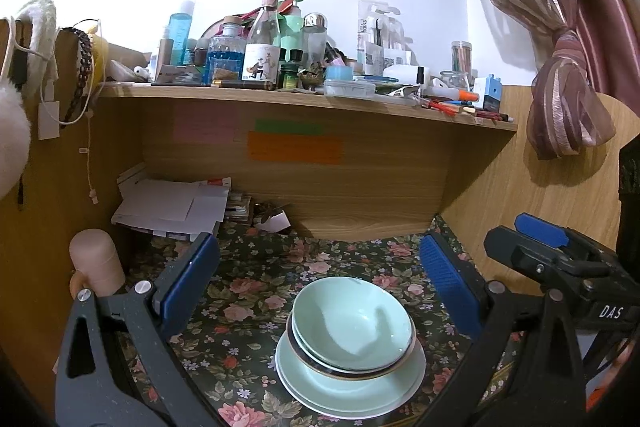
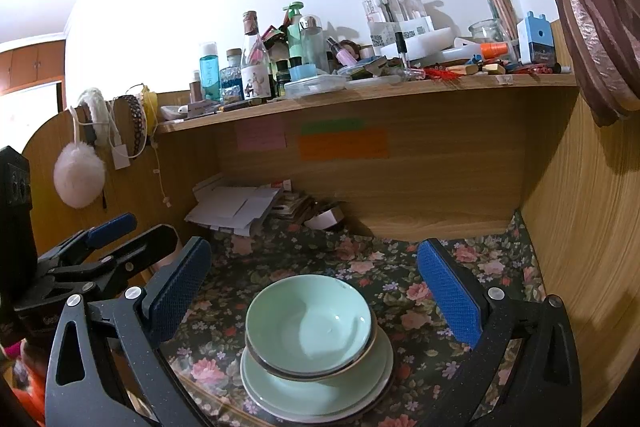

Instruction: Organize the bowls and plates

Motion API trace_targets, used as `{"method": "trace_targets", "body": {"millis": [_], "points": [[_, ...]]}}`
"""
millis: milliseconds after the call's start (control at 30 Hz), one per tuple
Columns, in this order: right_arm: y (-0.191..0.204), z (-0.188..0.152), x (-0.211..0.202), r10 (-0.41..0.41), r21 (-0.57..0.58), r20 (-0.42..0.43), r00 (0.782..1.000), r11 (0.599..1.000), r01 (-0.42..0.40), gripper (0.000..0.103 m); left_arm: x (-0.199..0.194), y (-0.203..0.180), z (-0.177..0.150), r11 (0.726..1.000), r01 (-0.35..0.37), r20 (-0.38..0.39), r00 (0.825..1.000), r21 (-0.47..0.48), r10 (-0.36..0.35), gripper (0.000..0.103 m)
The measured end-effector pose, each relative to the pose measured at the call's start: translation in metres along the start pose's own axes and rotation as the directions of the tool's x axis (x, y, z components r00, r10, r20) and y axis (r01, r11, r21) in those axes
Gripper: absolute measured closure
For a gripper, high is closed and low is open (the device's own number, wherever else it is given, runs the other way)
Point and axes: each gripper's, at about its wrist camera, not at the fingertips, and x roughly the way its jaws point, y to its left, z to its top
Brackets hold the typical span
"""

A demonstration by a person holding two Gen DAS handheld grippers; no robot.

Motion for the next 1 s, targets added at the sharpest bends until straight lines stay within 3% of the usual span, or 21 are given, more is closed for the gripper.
{"method": "trace_targets", "body": {"millis": [1000], "points": [[-0.006, 0.002, 0.011, -0.006, 0.015, -0.014, 1.0, 1.0, 0.006, 0.0, 0.009, 0.001, 0.0, 0.999, 0.032, -0.021, 0.999, 0.004, -0.032, 0.001]]}}
